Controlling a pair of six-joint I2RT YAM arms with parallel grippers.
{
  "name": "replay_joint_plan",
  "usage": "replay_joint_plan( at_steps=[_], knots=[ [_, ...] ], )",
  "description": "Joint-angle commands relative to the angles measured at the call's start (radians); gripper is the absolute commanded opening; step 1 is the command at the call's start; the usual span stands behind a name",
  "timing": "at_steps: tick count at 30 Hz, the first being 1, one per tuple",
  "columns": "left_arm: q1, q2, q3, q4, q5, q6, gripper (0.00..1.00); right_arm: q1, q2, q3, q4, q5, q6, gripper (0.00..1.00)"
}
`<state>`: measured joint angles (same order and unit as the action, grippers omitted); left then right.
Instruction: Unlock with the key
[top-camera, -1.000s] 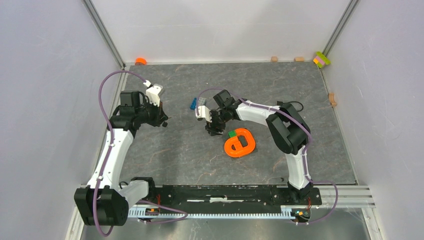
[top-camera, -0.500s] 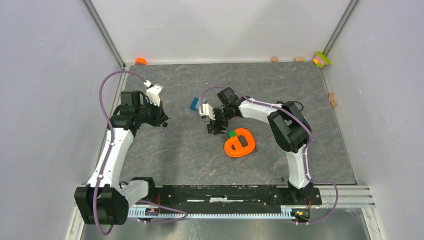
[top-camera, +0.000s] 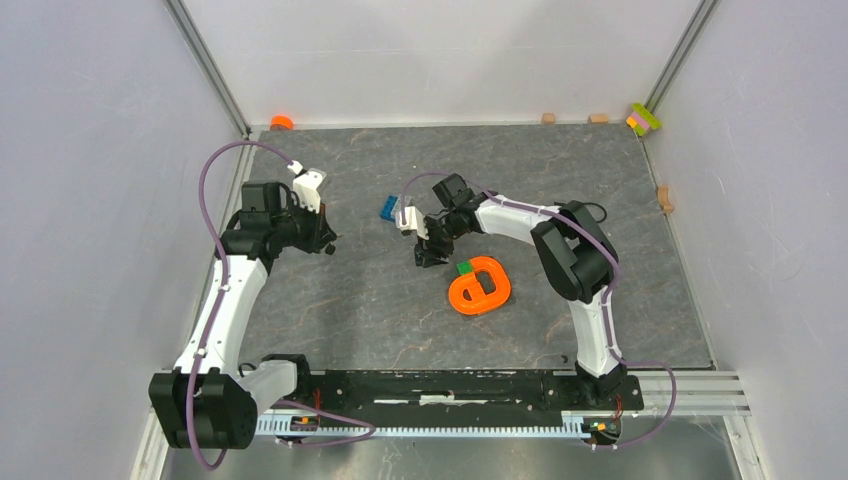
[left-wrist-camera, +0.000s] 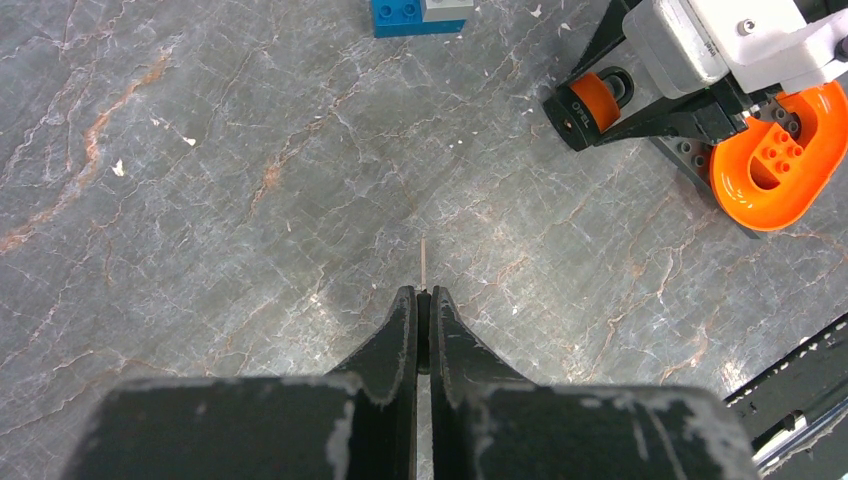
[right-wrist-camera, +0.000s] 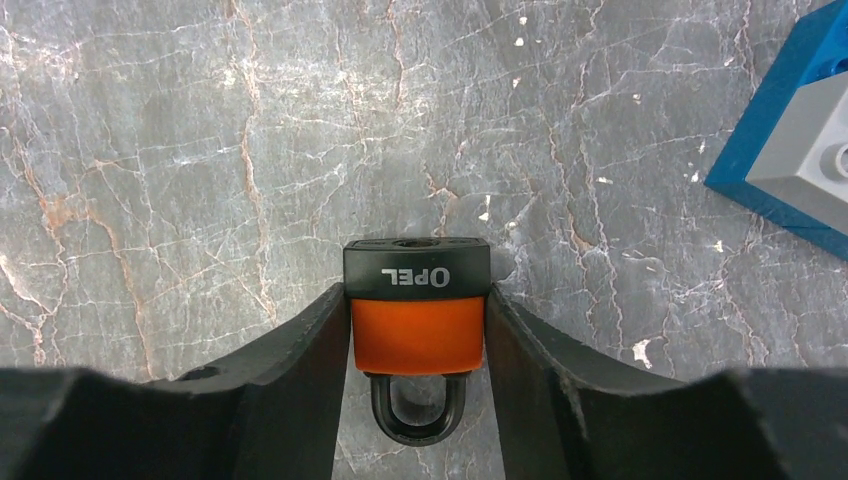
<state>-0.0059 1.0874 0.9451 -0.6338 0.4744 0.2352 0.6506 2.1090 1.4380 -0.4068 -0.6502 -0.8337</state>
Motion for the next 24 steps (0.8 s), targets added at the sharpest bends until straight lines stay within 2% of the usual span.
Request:
replay_joint_plan(
  at_steps=[1,8,11,14,19,24],
  knots=[
    [0.001,-0.009,0.015,0.014,0.023,0.007,0.06,0.000,0.034,-0.005,-0.033,0.028,-0.050,0.50],
    [0.001,0.004,0.020,0.014,0.041,0.015,0.06,-0.003,-0.020,-0.027,-0.027,0.037,-0.046,0.24],
    [0.001,0.016,0.029,0.014,0.087,0.023,0.06,-0.003,-0.062,-0.044,-0.022,0.032,-0.035,0.10],
    [0.000,0.035,0.042,0.016,0.156,0.030,0.04,-0.003,-0.116,-0.073,-0.002,0.029,-0.016,0.03],
    [0.000,0.061,0.043,0.074,0.301,-0.015,0.02,-0.006,-0.256,-0.162,0.071,0.002,0.041,0.00],
    [-0.010,0.085,0.011,0.226,0.466,-0.209,0.02,-0.017,-0.422,-0.243,0.110,-0.073,0.054,0.00]
  ],
)
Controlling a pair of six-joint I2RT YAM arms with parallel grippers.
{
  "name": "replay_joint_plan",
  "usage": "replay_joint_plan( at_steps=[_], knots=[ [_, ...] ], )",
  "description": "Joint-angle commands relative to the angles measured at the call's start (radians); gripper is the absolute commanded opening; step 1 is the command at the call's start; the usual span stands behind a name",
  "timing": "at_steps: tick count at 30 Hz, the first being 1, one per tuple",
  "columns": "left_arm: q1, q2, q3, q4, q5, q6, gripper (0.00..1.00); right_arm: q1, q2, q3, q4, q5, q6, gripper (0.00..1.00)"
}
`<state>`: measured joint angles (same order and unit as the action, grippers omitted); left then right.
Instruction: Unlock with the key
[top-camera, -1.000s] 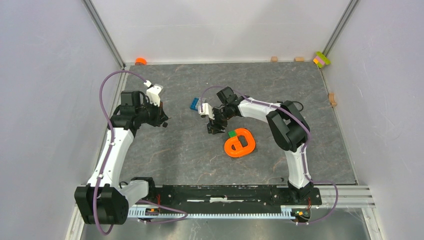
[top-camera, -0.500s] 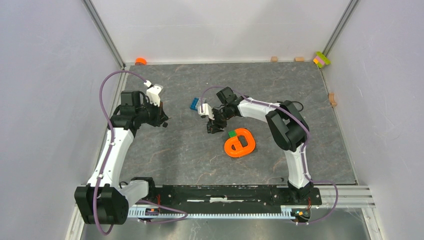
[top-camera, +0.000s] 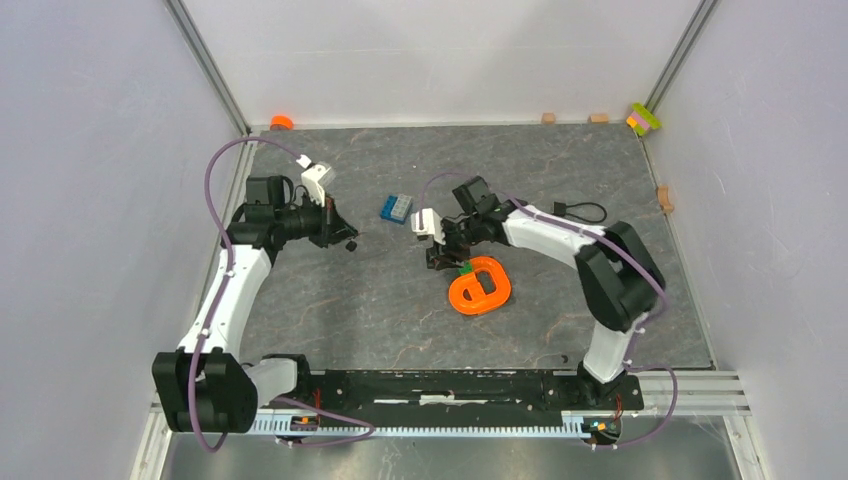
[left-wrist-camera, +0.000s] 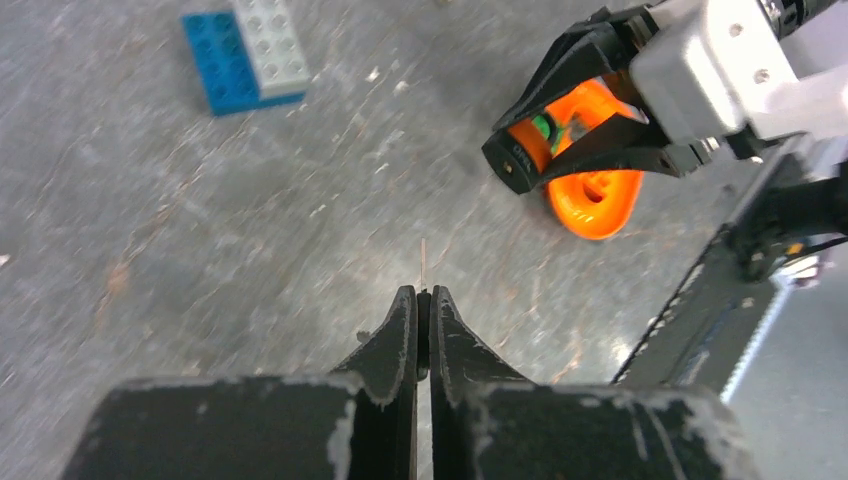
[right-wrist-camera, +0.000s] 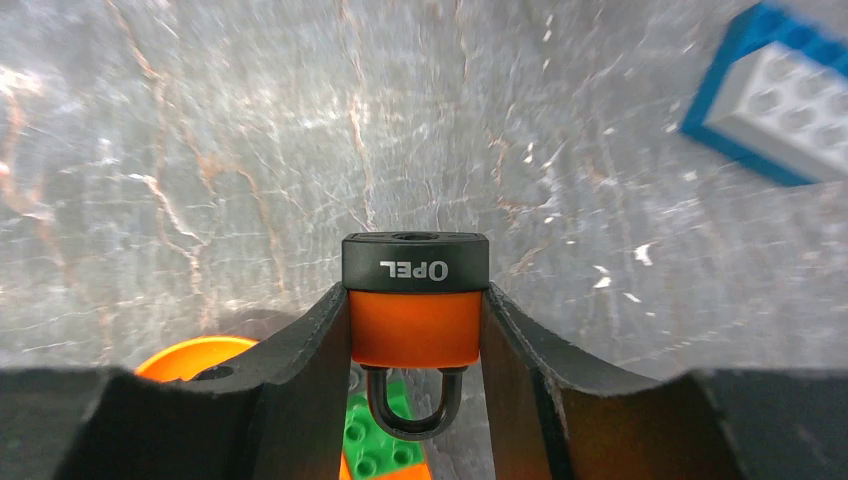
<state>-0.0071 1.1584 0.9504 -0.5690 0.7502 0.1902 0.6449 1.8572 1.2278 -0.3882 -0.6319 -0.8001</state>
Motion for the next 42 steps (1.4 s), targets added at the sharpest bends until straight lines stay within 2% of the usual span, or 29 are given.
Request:
replay_joint_plan(
  at_steps=[1,7,12,15,24,28,33,42],
  knots=[
    [-0.017,0.025,0.007,0.189,0.219,-0.210,0.02,-0.017,-0.211,-0.054,0.101,-0.114,0.021,0.00],
    [-0.115,0.091,0.059,0.242,0.320,-0.367,0.02,-0.049,-0.436,-0.207,0.178,-0.201,0.016,0.00],
    [-0.154,0.107,0.013,0.484,0.461,-0.597,0.02,-0.059,-0.594,-0.297,0.183,-0.241,-0.052,0.00],
    [-0.170,0.101,0.017,0.494,0.511,-0.589,0.02,-0.068,-0.650,-0.312,0.169,-0.249,-0.080,0.00],
    [-0.265,0.091,0.002,0.498,0.530,-0.575,0.02,-0.115,-0.737,-0.307,0.116,-0.237,-0.112,0.00],
    [-0.296,0.070,-0.028,0.525,0.527,-0.573,0.02,-0.152,-0.761,-0.325,0.120,-0.287,-0.117,0.00],
    [-0.317,0.067,-0.076,0.639,0.525,-0.645,0.02,-0.204,-0.772,-0.327,0.113,-0.392,-0.111,0.00],
    [-0.361,0.063,-0.062,0.644,0.497,-0.632,0.02,-0.234,-0.754,-0.337,0.074,-0.526,-0.152,0.00]
  ],
)
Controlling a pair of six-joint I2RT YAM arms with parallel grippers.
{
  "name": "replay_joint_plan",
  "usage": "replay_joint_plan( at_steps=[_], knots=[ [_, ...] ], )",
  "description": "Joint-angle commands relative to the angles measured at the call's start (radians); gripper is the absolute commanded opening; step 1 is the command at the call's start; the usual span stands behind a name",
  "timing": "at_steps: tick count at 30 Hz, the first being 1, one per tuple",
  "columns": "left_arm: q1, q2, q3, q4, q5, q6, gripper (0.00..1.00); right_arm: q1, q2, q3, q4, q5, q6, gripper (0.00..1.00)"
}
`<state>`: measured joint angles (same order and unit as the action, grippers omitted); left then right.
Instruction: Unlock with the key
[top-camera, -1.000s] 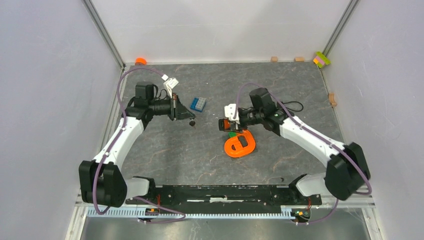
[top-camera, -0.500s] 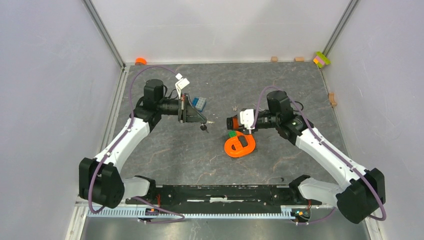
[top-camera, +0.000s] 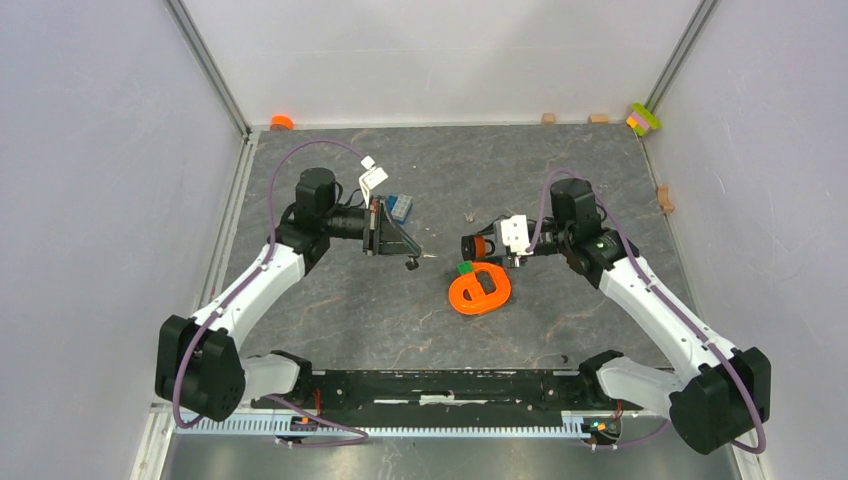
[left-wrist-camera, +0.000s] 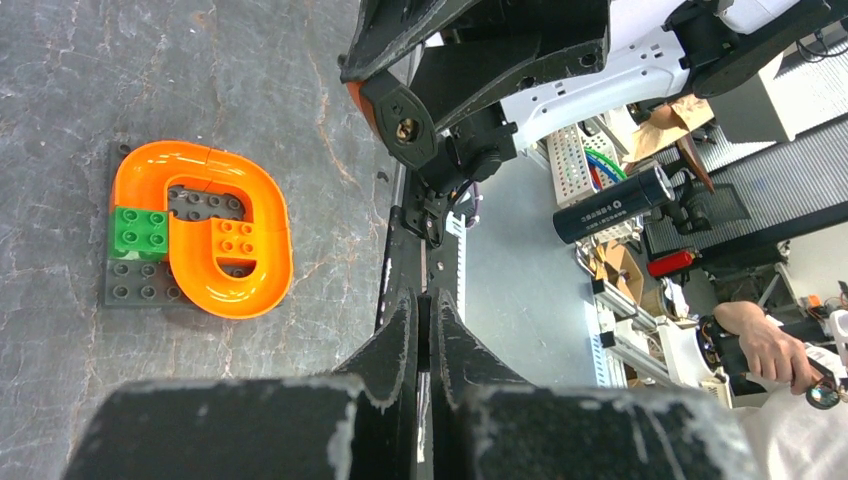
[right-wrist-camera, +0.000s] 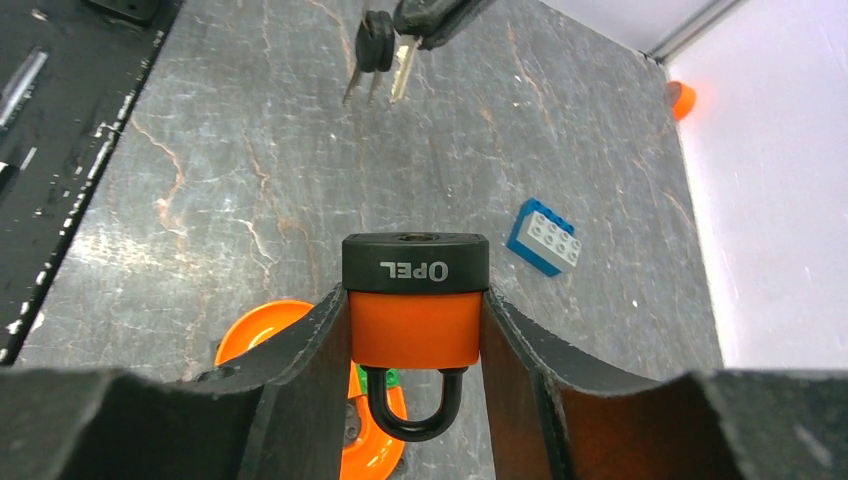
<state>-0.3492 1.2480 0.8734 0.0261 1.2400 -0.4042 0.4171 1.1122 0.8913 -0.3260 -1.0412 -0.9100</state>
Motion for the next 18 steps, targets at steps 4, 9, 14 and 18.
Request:
replay_joint_plan(
  at_steps=[4,9,14,18],
  knots=[
    [-0.030,-0.028,0.026,-0.004,-0.008,0.021,0.02,-0.006,-0.002,-0.010,0.001,-0.171,-0.057,0.00],
    [-0.040,-0.032,0.037,-0.085,0.018,0.095,0.02,-0.007,0.000,-0.029,-0.033,-0.213,-0.123,0.00],
    [-0.052,-0.036,0.063,-0.227,0.057,0.242,0.02,-0.007,-0.007,-0.033,-0.102,-0.236,-0.227,0.00],
    [-0.072,-0.039,0.075,-0.299,0.052,0.313,0.02,-0.007,-0.011,-0.043,-0.114,-0.262,-0.253,0.00]
  ],
)
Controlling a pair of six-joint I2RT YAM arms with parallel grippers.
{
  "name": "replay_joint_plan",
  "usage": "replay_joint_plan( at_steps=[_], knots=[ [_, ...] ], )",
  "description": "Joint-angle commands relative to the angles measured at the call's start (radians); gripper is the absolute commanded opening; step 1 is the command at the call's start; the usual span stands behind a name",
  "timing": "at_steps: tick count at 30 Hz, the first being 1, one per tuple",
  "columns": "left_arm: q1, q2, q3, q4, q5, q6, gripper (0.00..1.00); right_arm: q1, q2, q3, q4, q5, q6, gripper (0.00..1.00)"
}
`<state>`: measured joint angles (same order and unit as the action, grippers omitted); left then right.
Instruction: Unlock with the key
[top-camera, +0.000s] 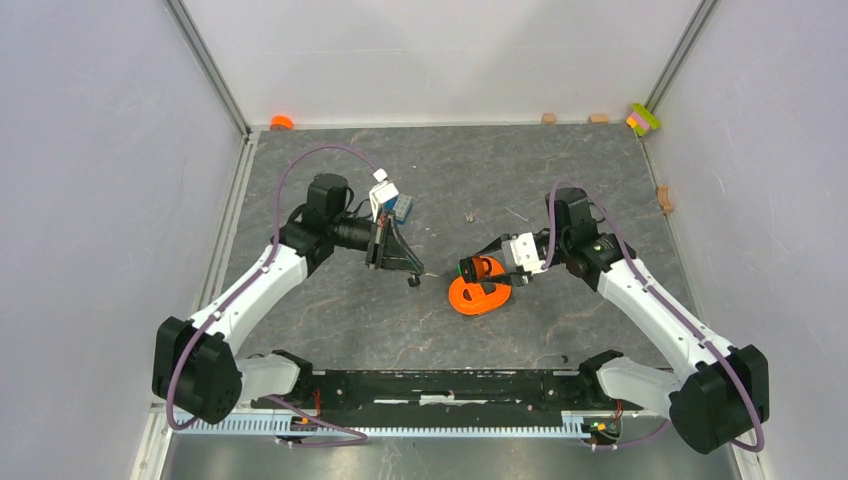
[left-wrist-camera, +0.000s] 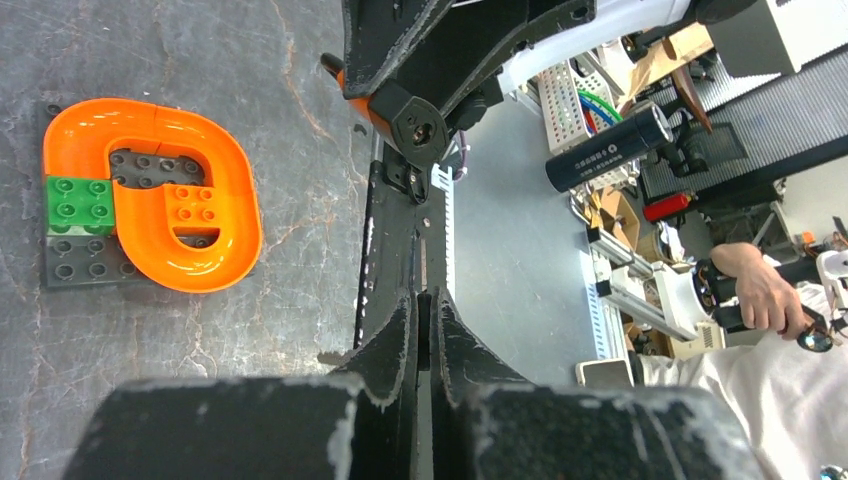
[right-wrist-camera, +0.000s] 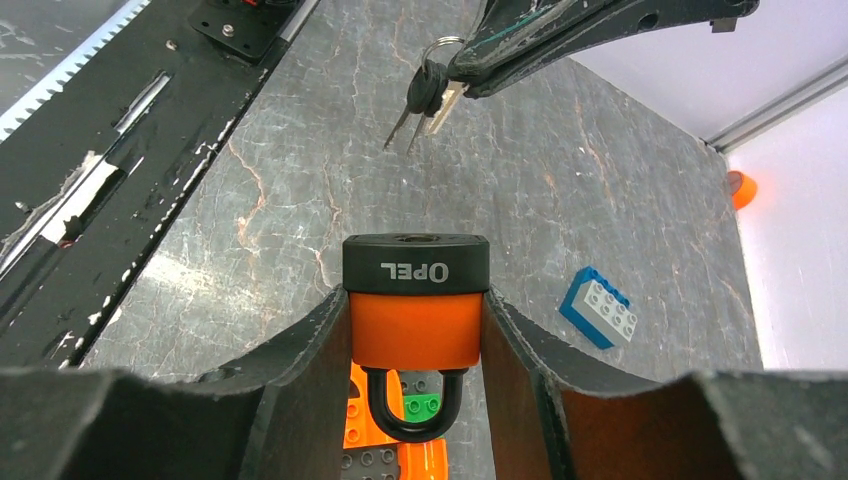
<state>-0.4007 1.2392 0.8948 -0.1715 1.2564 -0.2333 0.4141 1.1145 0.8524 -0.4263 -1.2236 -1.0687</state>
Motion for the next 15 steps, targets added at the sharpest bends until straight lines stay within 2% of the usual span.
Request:
replay_joint_plan(
  at_steps=[1,7,12,15],
  knots=[
    [-0.026,-0.033,0.057,-0.116,0.035,0.157,0.02,-0.004,-0.013,-0.007,-0.013,-0.080,-0.096,0.00],
    [-0.071,-0.054,0.098,-0.230,-0.063,0.305,0.02,-0.003,0.006,-0.034,0.048,-0.087,-0.050,0.00],
    [-0.141,-0.068,0.205,-0.424,-0.233,0.590,0.02,-0.003,0.029,-0.070,0.153,-0.090,0.058,0.00],
    [-0.183,-0.095,0.239,-0.443,-0.351,0.723,0.02,-0.003,0.044,-0.088,0.207,-0.095,0.113,0.00]
  ],
)
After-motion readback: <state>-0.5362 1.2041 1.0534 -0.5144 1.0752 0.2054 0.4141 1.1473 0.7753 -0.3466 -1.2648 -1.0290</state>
